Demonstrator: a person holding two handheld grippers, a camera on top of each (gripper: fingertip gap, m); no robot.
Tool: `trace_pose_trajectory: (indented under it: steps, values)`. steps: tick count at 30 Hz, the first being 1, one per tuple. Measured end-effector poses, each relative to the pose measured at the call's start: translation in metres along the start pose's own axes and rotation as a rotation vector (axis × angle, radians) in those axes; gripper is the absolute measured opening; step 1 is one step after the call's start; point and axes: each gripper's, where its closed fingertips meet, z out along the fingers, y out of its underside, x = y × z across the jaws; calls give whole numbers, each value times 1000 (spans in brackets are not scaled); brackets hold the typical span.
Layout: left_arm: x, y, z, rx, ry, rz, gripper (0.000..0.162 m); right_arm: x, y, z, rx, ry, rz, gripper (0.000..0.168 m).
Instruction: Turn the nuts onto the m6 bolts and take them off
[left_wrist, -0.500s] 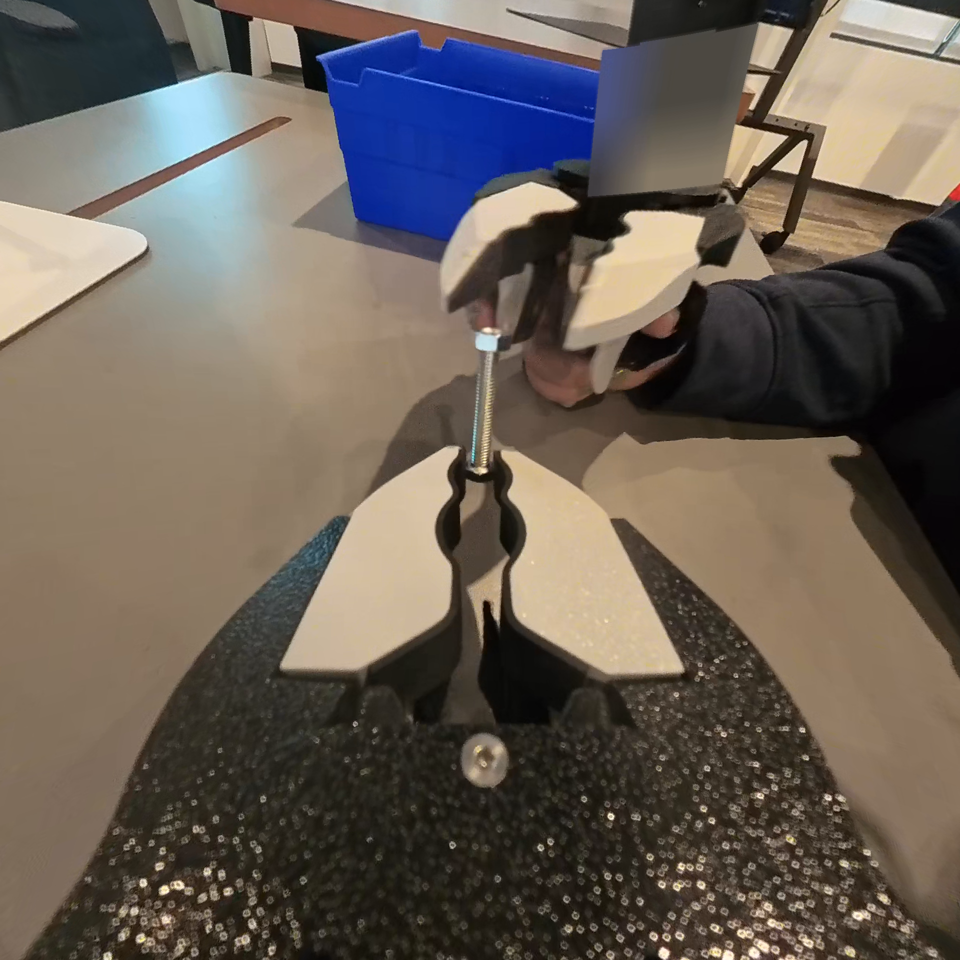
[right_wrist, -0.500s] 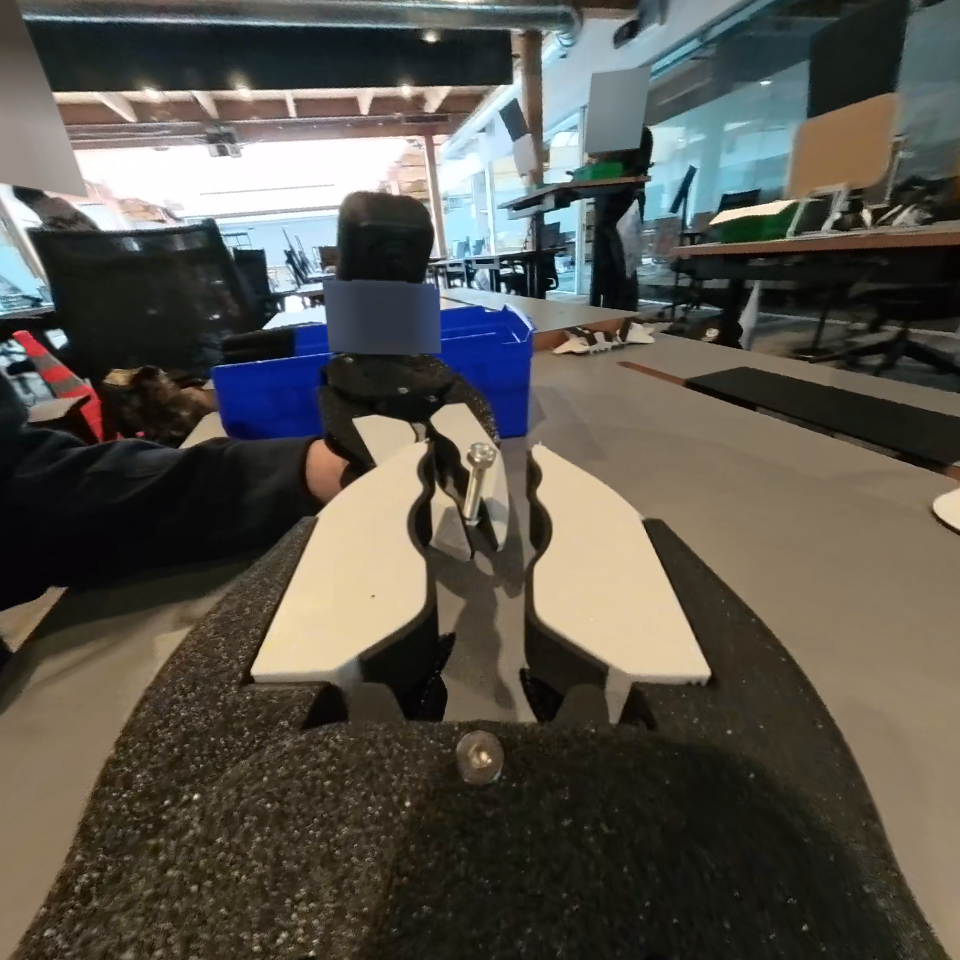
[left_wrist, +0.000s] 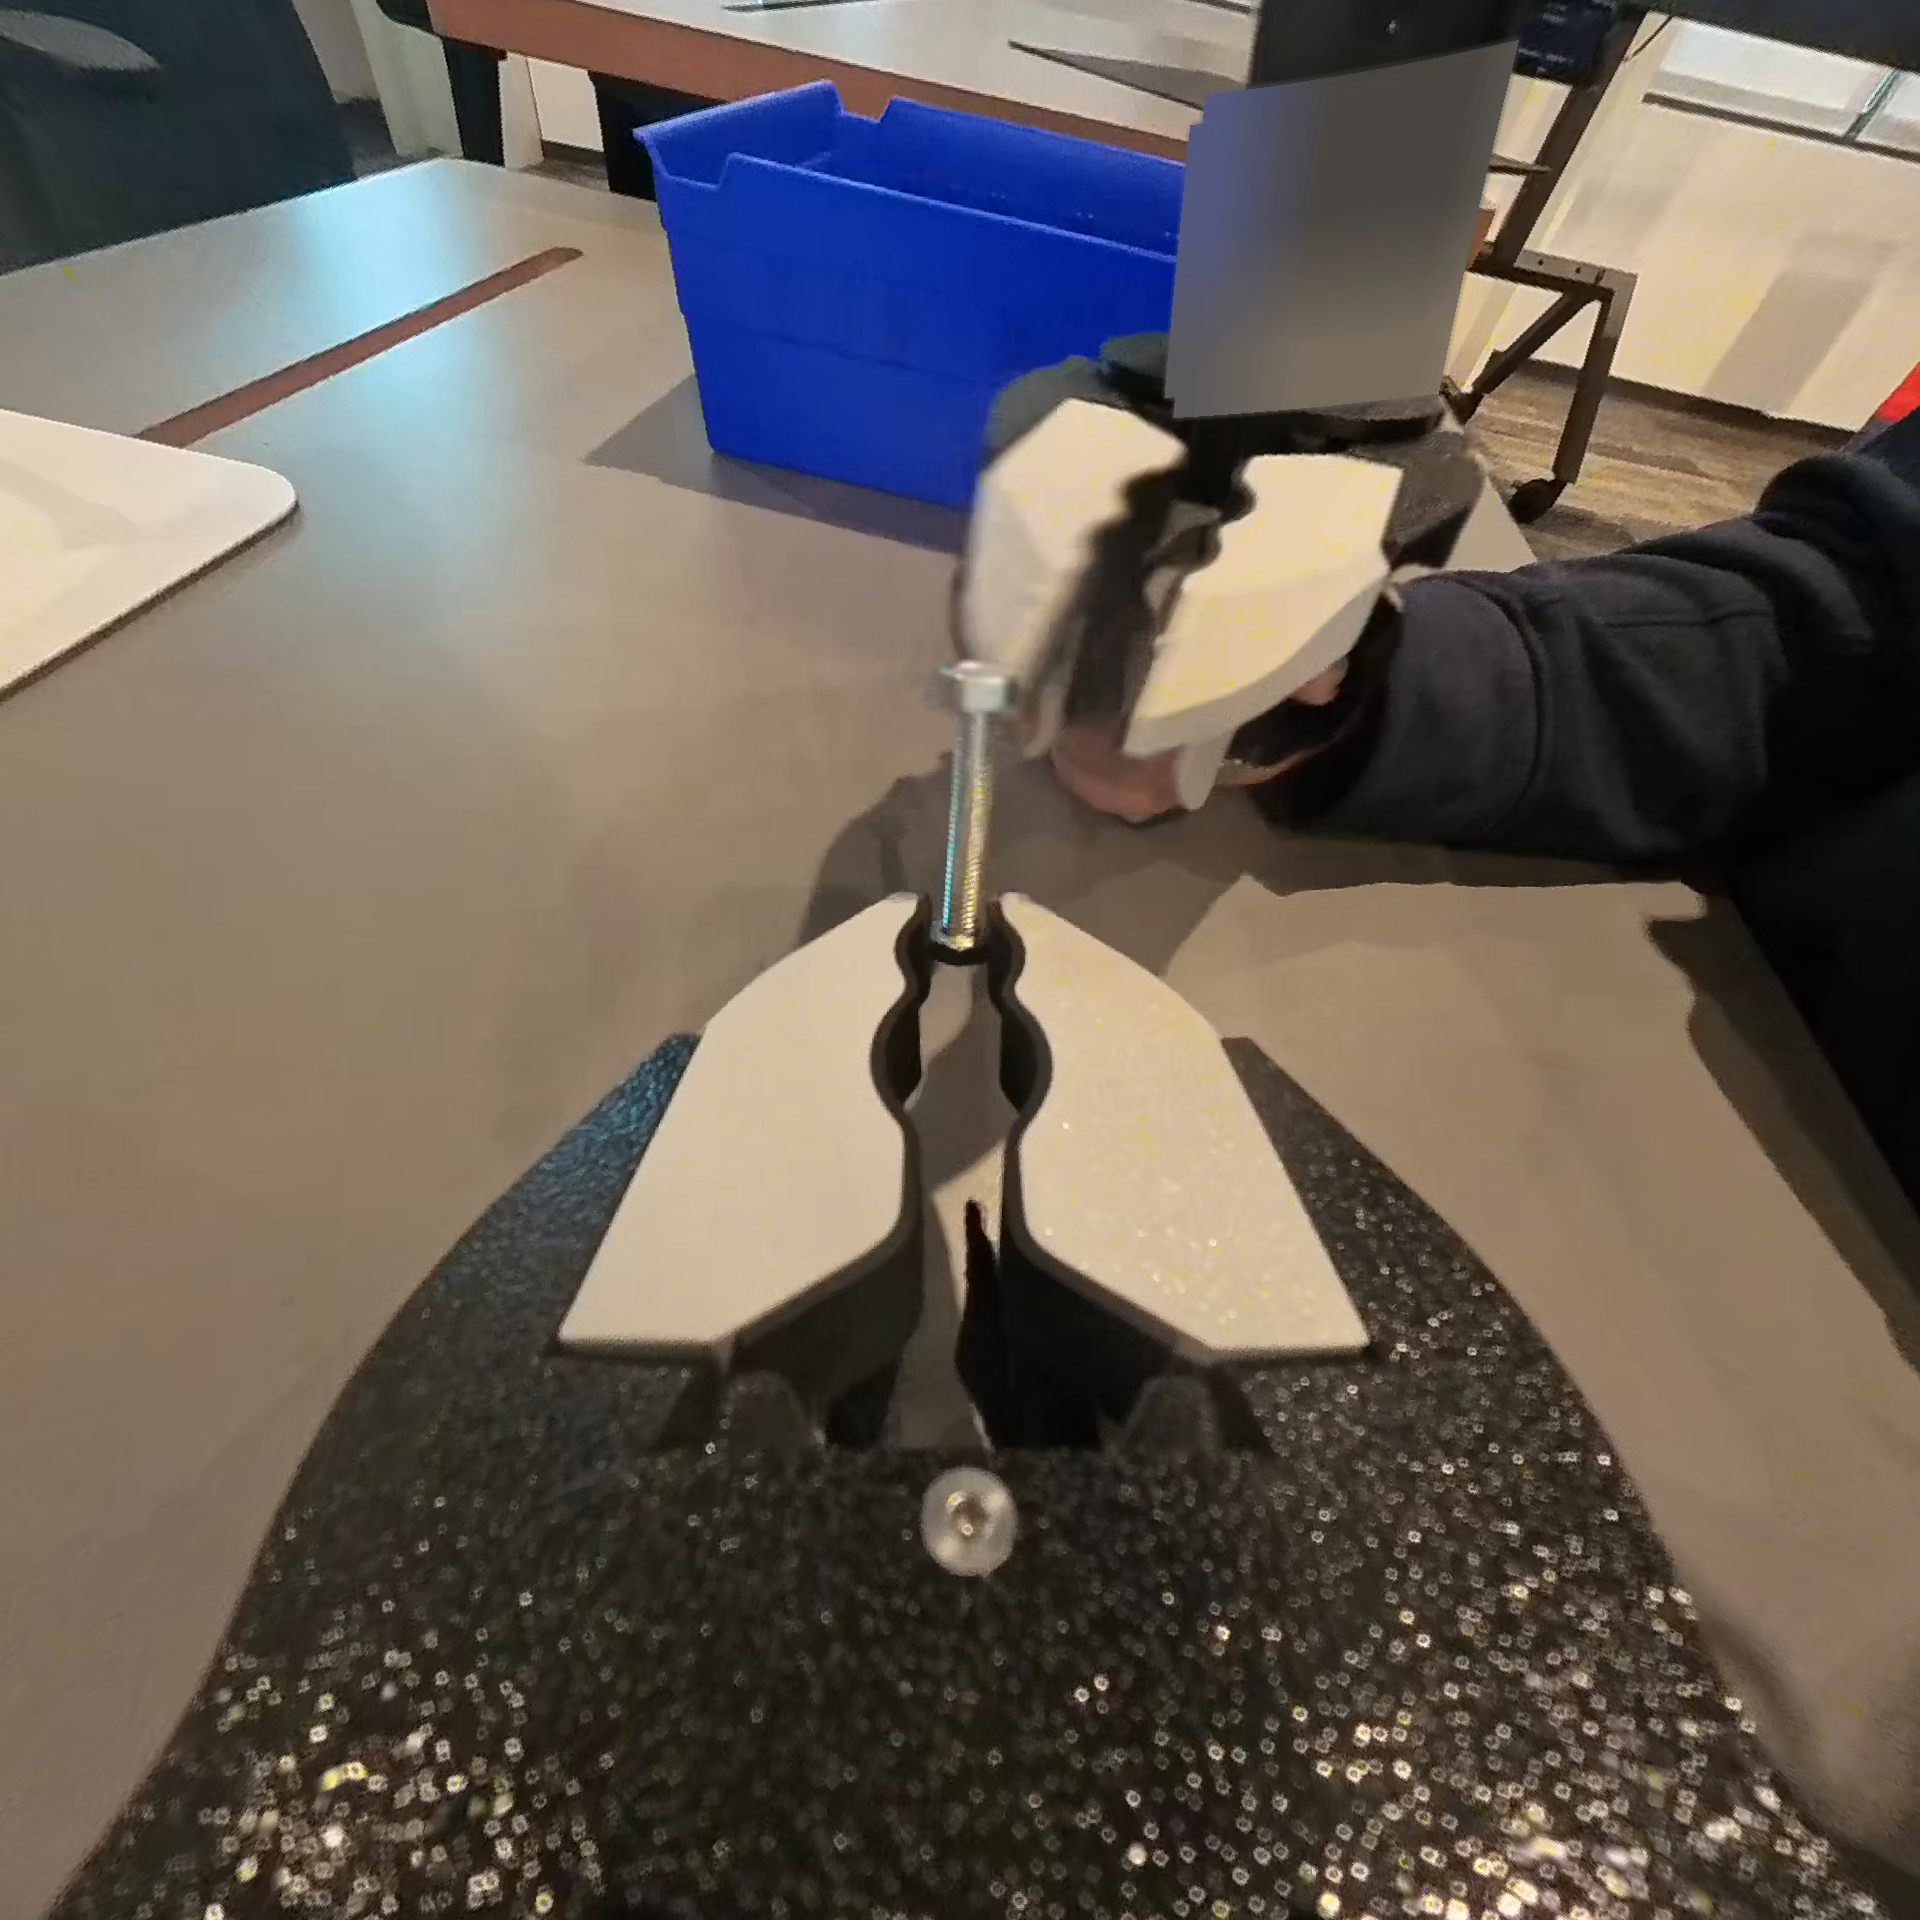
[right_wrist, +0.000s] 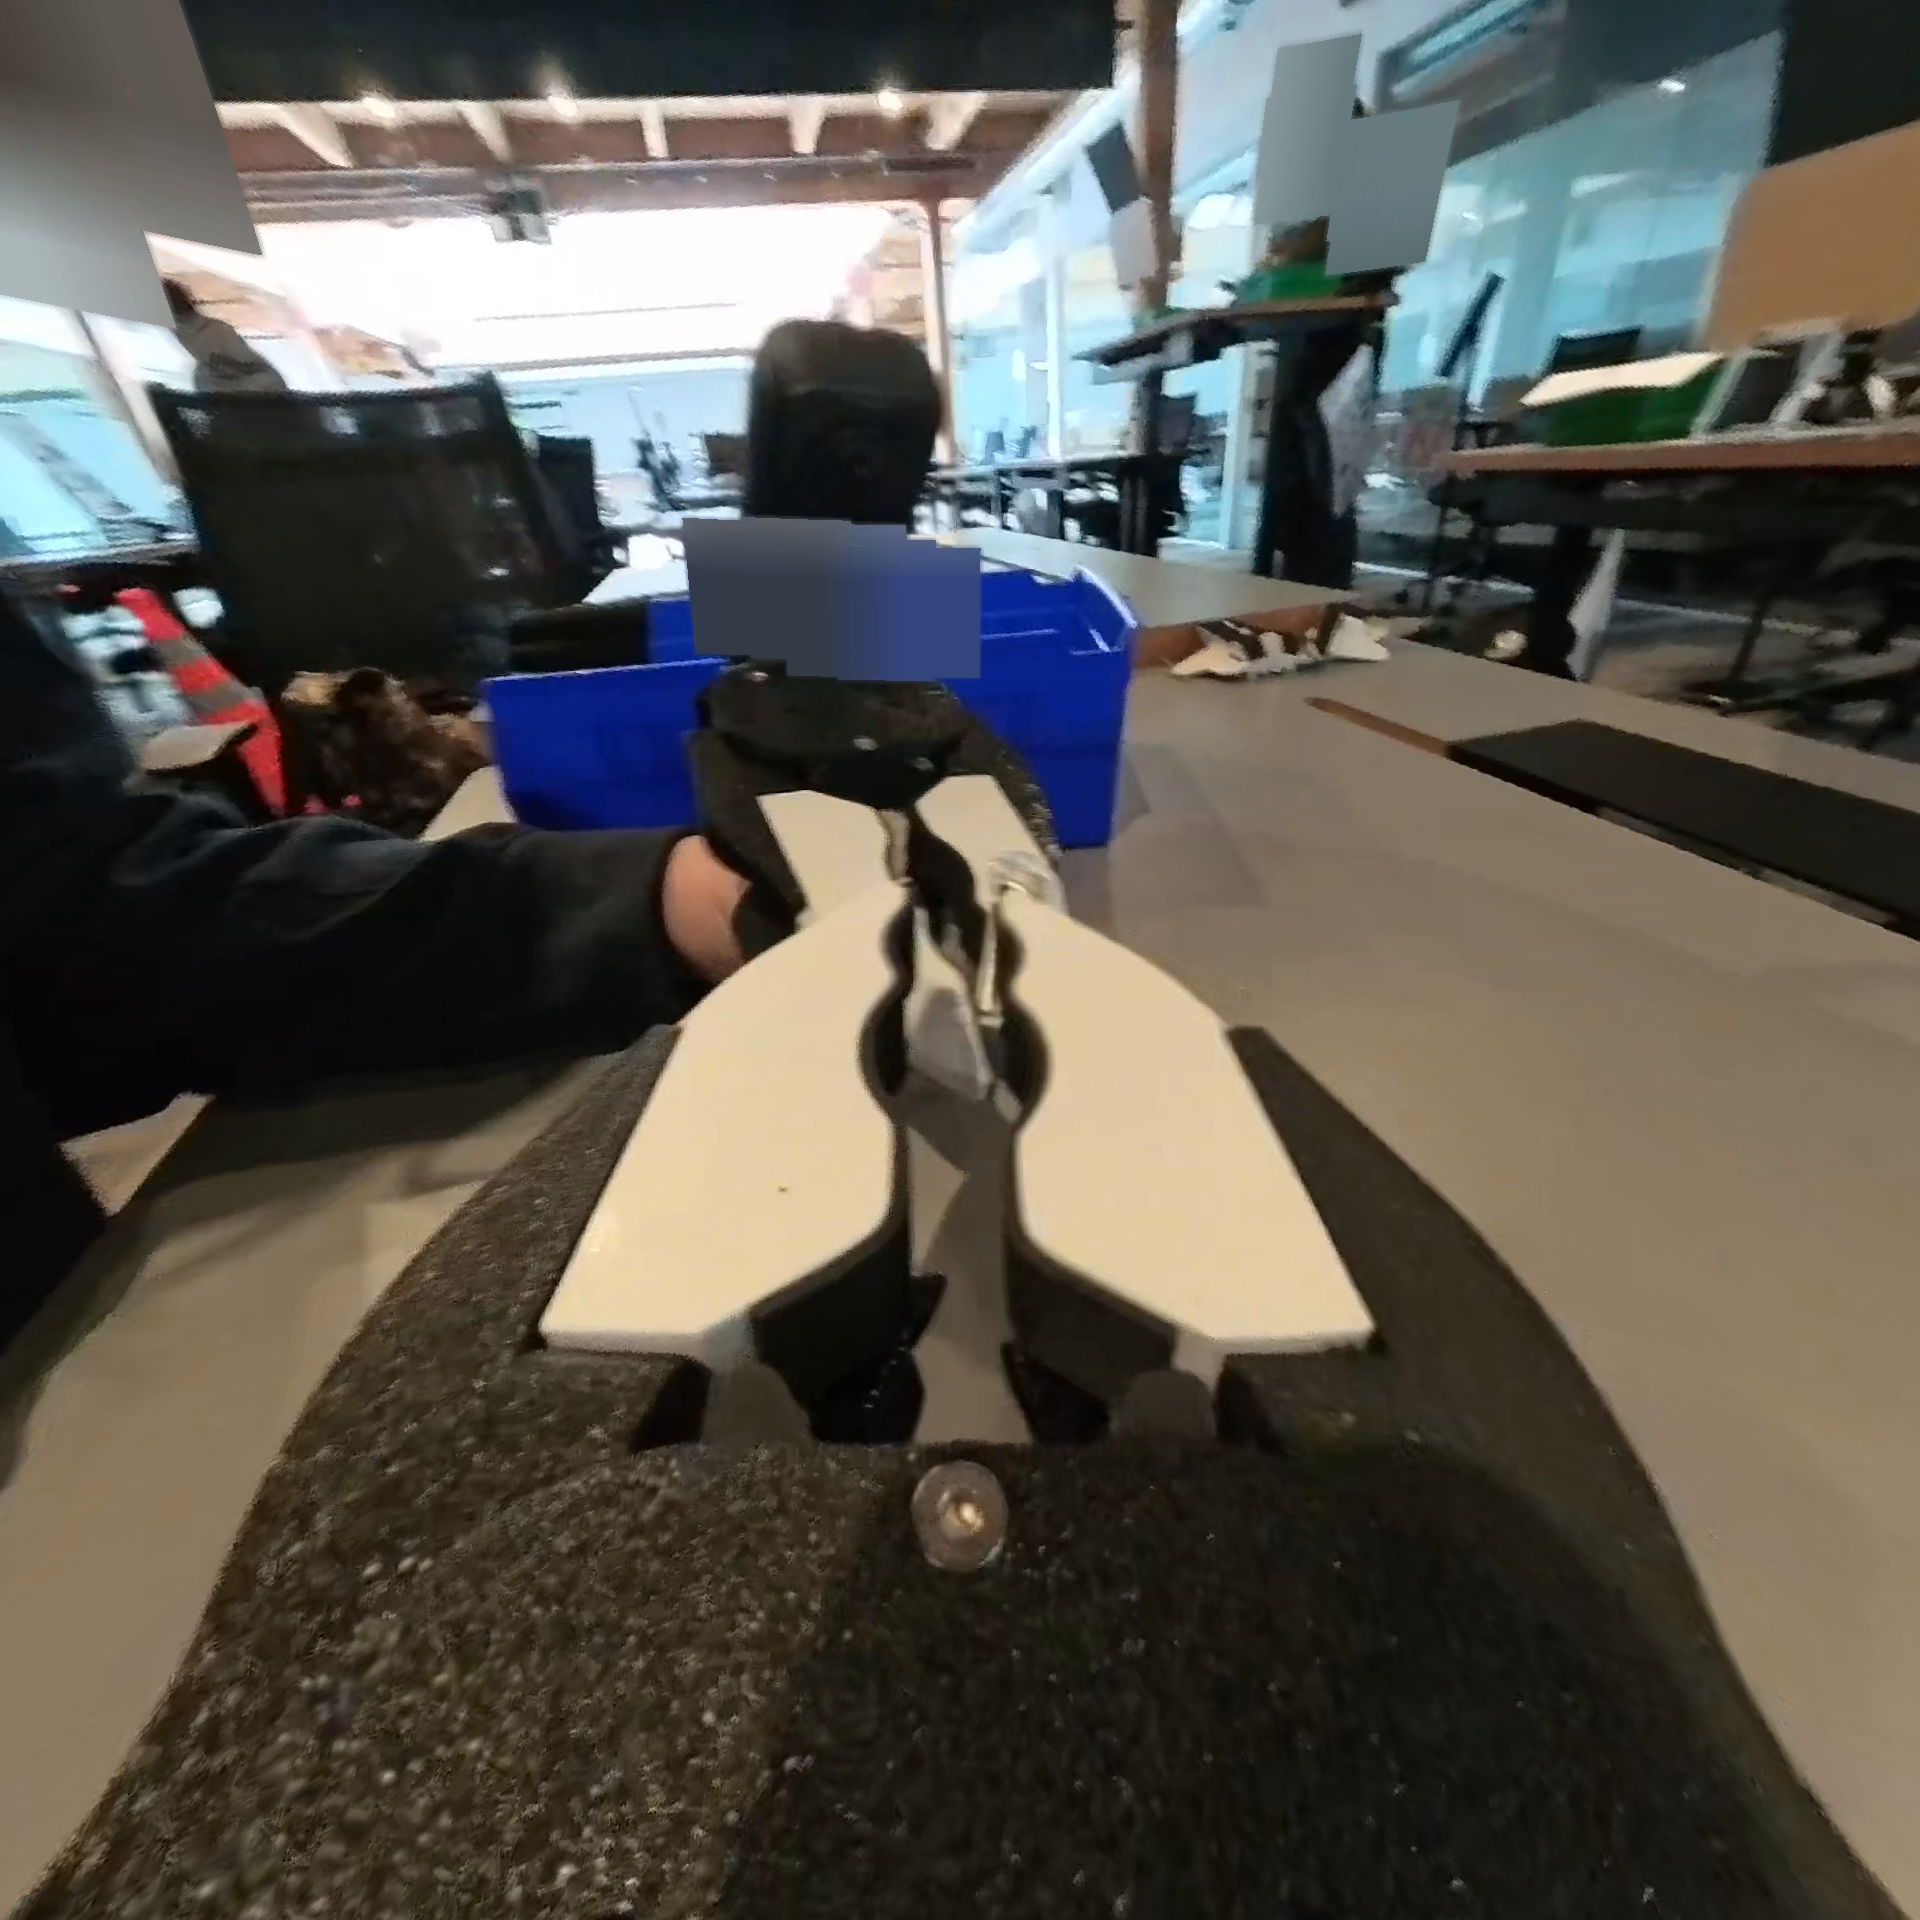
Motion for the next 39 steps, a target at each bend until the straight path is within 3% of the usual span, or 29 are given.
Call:
trace_pose_trajectory:
  steps: [1,2,5,8,11,17,21,22,28,29,31,32,36,39]
  values:
    - [0,-1,0,5,-1,-4,9,-8,-2,-4,20,-48,-8,1]
    - [0,-1,-1,6,1,-7,10,-10,-5,-7,44,-57,-8,1]
    - [0,0,0,0,2,-2,10,7,-8,-8,64,57,-1,20]
    - [0,1,0,-6,-4,3,10,10,-1,-1,12,59,8,24]
    - [-1,0,-1,3,-9,0,9,-8,-4,-6,36,-40,-14,3]
    - [1,2,1,-15,0,6,9,10,-4,-2,30,67,6,30]
    - [1,0,0,-3,1,6,9,-4,-1,-4,11,-18,-2,20]
    - [0,1,0,-5,-1,3,10,-9,-3,-6,24,-53,0,8]
    - [0,1,0,-5,-3,-1,9,11,-2,-1,18,75,-4,29]
    - [-1,0,0,-3,-5,-2,9,8,0,1,1,53,-13,26]
    - [-2,0,-1,0,-11,-7,9,-11,0,-3,3,-61,-21,0]
    - [-2,0,0,-1,-11,-10,9,-16,-2,-6,16,-93,-9,0]
    - [-1,2,1,-15,-14,1,9,3,-4,-5,36,24,17,29]
    - [-2,1,1,-11,-16,0,9,5,1,1,-9,28,12,32]
